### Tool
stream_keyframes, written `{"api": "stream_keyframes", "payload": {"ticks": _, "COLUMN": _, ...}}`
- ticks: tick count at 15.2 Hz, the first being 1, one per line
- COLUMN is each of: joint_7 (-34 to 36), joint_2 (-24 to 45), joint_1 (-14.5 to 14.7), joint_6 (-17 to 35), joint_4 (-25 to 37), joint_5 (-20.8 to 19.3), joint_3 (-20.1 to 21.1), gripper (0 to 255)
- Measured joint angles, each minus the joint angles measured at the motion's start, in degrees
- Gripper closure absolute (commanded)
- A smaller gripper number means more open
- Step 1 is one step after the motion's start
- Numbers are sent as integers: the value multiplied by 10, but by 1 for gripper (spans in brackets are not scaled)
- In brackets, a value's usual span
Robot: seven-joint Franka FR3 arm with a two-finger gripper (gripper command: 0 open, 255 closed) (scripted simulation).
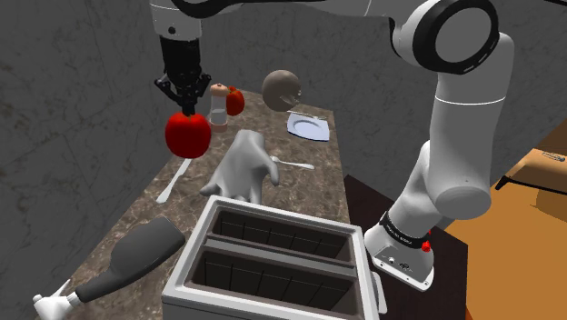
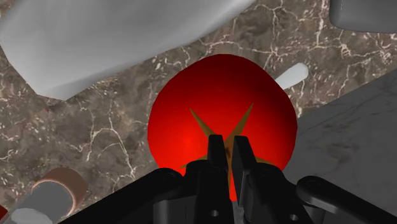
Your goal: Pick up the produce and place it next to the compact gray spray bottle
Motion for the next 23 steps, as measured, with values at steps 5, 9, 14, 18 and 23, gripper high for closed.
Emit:
{"api": "stream_keyframes", "payload": {"ticks": 5, "joint_7": 2, "joint_2": 0, "joint_1": -1, "joint_6": 39, "joint_4": -39, "joint_5": 0, "joint_3": 0, "gripper": 255}}
{"api": "stream_keyframes", "payload": {"ticks": 9, "joint_7": 1, "joint_2": 6, "joint_1": -2, "joint_6": 67, "joint_4": -61, "joint_5": -2, "joint_3": -1, "gripper": 255}}
{"api": "stream_keyframes", "payload": {"ticks": 14, "joint_7": 3, "joint_2": 14, "joint_1": -2, "joint_6": 100, "joint_4": -86, "joint_5": -4, "joint_3": -2, "gripper": 255}}
{"api": "stream_keyframes", "payload": {"ticks": 18, "joint_7": 4, "joint_2": 18, "joint_1": -2, "joint_6": 115, "joint_4": -97, "joint_5": -5, "joint_3": -3, "gripper": 255}}
{"api": "stream_keyframes", "payload": {"ticks": 23, "joint_7": 4, "joint_2": 18, "joint_1": -2, "joint_6": 116, "joint_4": -98, "joint_5": -5, "joint_3": -3, "gripper": 0}}
